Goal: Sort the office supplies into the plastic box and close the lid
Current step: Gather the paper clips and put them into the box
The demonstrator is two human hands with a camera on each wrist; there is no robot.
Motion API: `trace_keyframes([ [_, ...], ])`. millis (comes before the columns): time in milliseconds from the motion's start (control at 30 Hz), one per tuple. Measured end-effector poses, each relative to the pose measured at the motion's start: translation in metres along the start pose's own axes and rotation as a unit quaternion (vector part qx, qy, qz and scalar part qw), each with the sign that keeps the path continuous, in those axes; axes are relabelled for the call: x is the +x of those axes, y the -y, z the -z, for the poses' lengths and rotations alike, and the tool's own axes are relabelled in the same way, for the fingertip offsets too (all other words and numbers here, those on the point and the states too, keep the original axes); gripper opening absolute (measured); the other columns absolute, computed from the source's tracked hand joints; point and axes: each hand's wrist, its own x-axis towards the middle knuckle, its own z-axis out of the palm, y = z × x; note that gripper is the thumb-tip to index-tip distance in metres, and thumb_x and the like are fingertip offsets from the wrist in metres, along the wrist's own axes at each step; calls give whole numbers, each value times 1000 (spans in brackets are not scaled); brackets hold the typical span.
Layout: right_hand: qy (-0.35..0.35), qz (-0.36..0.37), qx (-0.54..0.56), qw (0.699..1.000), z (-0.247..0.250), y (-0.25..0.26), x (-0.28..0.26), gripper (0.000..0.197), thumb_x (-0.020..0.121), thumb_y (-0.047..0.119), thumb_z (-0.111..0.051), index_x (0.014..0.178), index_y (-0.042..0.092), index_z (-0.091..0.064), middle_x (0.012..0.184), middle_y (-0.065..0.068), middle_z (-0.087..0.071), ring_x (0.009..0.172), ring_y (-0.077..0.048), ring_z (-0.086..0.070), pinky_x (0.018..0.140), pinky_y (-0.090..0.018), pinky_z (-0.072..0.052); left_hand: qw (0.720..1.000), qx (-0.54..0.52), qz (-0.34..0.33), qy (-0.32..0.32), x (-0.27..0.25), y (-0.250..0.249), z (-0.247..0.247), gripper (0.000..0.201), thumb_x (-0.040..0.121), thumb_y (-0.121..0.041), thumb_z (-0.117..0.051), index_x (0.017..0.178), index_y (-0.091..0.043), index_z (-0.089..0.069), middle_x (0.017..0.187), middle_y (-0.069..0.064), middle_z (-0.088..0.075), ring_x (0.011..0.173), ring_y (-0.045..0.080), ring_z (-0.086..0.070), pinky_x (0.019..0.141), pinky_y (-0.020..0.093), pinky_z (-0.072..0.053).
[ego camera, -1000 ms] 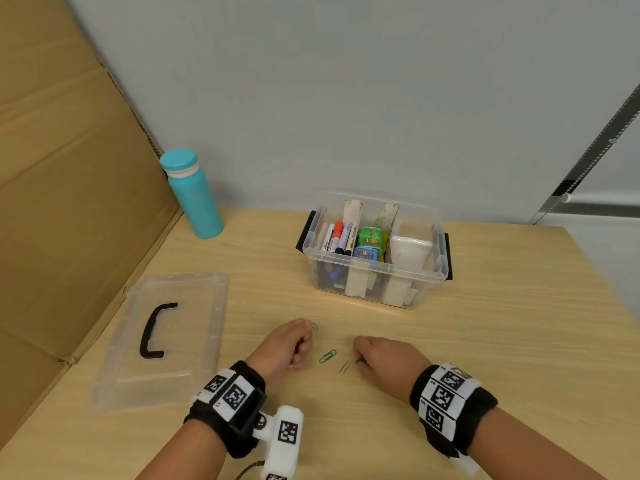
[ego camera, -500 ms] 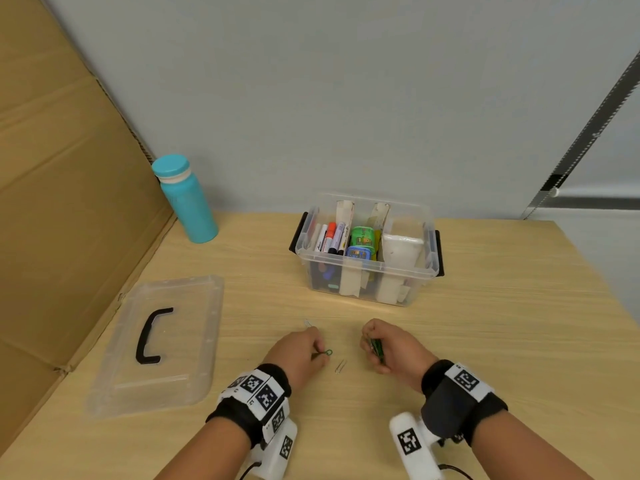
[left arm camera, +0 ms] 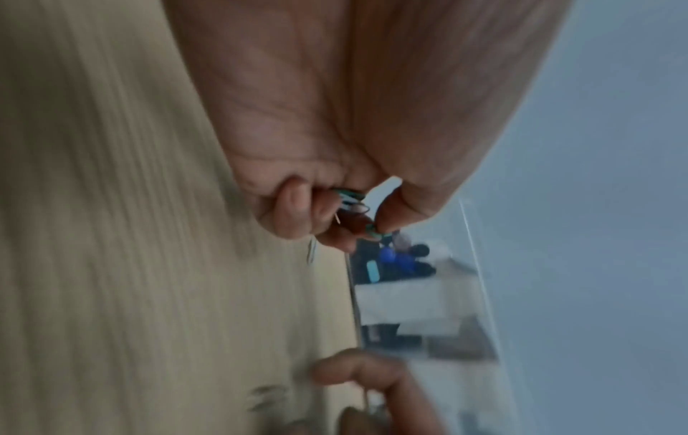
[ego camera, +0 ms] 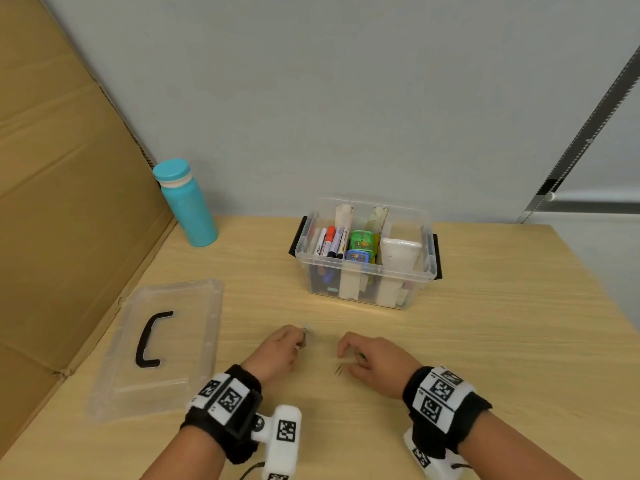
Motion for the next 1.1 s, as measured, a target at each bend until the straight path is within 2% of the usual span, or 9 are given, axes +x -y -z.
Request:
trace_keyframes([
  [167, 31, 10, -174, 984, 1, 8, 9, 15, 95, 30, -46, 108, 25, -53, 71, 11, -48, 74, -15, -48, 67, -28, -38, 950, -310, 27, 25, -5, -6, 16, 16, 99, -13, -37, 89, -9, -49, 73, 3, -55, 50, 7, -35, 40, 17, -32],
  [367, 65, -27, -176, 982, -3, 16, 16, 15, 94, 24, -41, 101, 17, -52, 89, 0, -57, 77, -17, -49, 69, -28, -38, 935, -354, 6, 22, 2, -8, 23, 25, 96, -3, -31, 109, -6, -52, 67, 1, -48, 48, 7, -36, 38, 18, -33],
  [500, 84, -32, -157, 984, -4, 16, 17, 5, 92, 26, -44, 91, 21, -45, 88, 3, -54, 77, -16, -49, 68, -27, -37, 939, -341, 15, 42, 6, -12, 21, 23, 89, -2, -28, 91, -9, -51, 70, 2, -45, 47, 9, -35, 40, 19, -30],
  [567, 86, -25, -160, 983, -5, 17, 15, 6, 91, 27, -46, 90, 21, -44, 87, 3, -54, 76, -16, -49, 68, -27, -39, 970, -240, 19, 24, 12, -15, 18, 21, 93, -7, -29, 86, -12, -49, 66, 0, -43, 47, 9, -34, 41, 20, -28],
  [633, 85, -18, -166, 982, -5, 19, 13, 7, 91, 27, -47, 89, 22, -43, 86, 3, -53, 76, -17, -49, 69, -28, -39, 999, 25, -22, -6, 18, -15, 17, 17, 98, -16, -35, 92, -14, -51, 70, -3, -47, 53, 8, -38, 48, 19, -32],
  [700, 76, -8, -175, 982, -6, 19, 12, 6, 92, 26, -46, 91, 20, -44, 86, 2, -53, 75, -17, -48, 68, -27, -38, 956, 279, -85, -5, 26, -13, 15, 11, 97, -21, -43, 103, -18, -52, 75, -7, -50, 60, 6, -42, 56, 18, -35],
  [767, 62, -1, -179, 982, -7, 20, 10, 12, 93, 25, -43, 98, 16, -49, 88, -2, -57, 74, -17, -47, 67, -27, -38, 907, 410, -98, 3, 30, -14, 12, 17, 95, -17, -46, 111, -21, -49, 73, -9, -46, 62, 6, -44, 59, 19, -35],
  [967, 33, 8, -165, 986, -12, 14, 4, 18, 97, 24, -37, 105, 13, -49, 84, 2, -50, 70, -18, -45, 52, -19, -27, 858, 506, -85, 2, 37, -26, 8, 18, 93, -22, -50, 109, -15, -54, 88, -3, -52, 79, 16, -49, 73, 25, -39],
  [1100, 39, -6, -147, 988, -8, 13, 2, 10, 98, 24, -34, 96, 20, -44, 82, 2, -52, 71, -19, -48, 55, -23, -32, 843, 531, -84, 7, 37, -27, 10, 20, 92, -28, -52, 107, -16, -58, 85, -7, -54, 79, 13, -51, 72, 24, -38],
])
